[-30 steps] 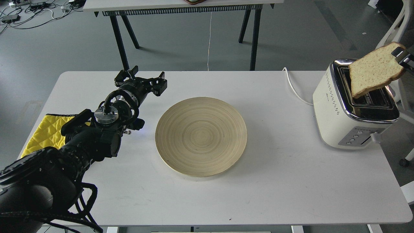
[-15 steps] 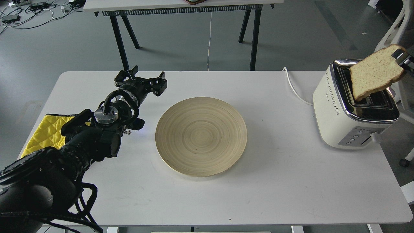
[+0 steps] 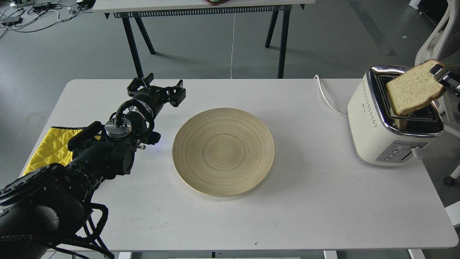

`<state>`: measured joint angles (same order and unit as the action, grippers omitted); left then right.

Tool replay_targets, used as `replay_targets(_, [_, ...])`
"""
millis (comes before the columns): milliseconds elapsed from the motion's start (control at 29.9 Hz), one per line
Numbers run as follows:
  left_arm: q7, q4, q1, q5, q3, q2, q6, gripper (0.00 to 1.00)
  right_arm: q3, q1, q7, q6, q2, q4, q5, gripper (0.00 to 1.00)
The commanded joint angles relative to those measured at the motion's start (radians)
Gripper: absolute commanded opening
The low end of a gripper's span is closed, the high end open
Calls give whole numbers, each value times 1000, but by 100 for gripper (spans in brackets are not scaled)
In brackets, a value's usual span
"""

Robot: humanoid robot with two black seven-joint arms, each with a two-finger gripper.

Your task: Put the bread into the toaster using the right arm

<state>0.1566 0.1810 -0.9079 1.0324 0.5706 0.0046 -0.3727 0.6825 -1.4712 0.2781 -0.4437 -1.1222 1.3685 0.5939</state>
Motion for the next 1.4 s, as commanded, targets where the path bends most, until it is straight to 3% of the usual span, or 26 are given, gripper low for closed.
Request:
replay_targets(0, [0,0,0,0,0,0,0,100,-1,0,-8,0,13,0,-2,21])
replay_targets(67, [0,0,0,0,0,0,0,100,-3,0,-10,-1,30,3,-2,37])
replay_targets(334, [0,0,0,0,0,0,0,100,-4,-4,-22,-4,38,3,-39,60])
replay_targets(569, [0,0,0,0,0,0,0,100,-144,-4,-22,-9,39,40,-86,96])
replay_targets(870, [0,0,0,0,0,0,0,100,-368,-3,-19,2,159,124,-315,99])
replay_targets(1070, [0,0,0,0,0,0,0,100,-536,129,-5,-6,405,28,-442,99])
replay_targets(1204, [0,0,0,0,0,0,0,100,-716,291,59,25,521,-2,-447,99])
replay_targets(1371, [0,0,0,0,0,0,0,100,-857,410,73,115,619,-60,-448,99])
